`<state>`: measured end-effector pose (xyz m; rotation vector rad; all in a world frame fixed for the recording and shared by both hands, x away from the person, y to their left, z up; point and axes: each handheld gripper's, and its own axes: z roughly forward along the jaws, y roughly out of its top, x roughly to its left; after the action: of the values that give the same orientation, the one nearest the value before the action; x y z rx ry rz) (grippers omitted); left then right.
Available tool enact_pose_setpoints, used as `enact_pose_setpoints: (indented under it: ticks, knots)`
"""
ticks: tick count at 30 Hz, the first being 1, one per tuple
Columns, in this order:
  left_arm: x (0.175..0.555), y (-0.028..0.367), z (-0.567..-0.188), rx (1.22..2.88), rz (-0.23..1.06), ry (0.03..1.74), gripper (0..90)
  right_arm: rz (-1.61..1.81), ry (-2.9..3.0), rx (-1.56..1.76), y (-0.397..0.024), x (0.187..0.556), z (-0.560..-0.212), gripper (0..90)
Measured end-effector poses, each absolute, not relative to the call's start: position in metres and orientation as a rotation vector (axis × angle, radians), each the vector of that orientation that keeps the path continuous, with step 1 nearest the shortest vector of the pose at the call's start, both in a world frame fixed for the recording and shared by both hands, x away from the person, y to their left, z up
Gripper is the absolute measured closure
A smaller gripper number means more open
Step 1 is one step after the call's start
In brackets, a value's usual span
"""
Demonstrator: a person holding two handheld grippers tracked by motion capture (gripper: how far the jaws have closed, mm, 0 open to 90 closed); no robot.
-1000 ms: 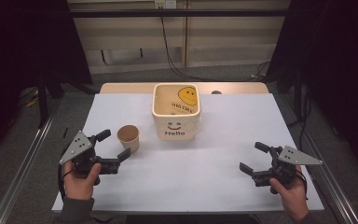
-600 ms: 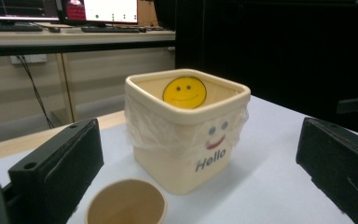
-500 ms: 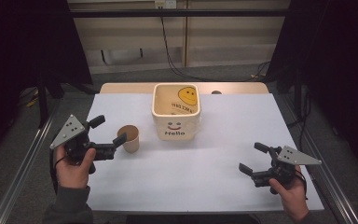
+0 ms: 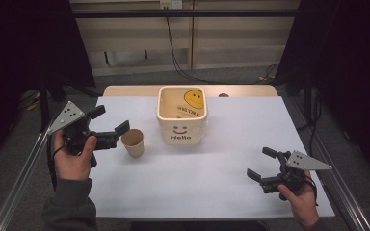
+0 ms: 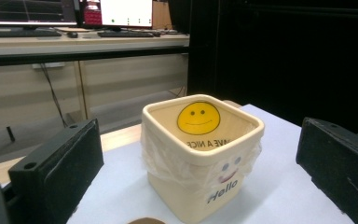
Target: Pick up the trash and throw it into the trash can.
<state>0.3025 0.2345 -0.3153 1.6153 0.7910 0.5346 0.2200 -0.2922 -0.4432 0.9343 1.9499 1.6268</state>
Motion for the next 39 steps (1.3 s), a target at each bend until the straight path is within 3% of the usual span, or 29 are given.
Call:
enact_pose_setpoints:
  ticks: [18, 39]
  knots:
    - [0.336, 0.225, -0.303, 1.873, 0.485, 1.003, 0.3, 1.624, 1.959, 0.947, -0.292, 0.22, -0.444, 0.3]
    - [0.381, 0.206, -0.289, 2.18, 0.319, 1.144, 1.5, 1.627, 1.958, 0.939, -0.292, 0.22, -0.444, 0.3]
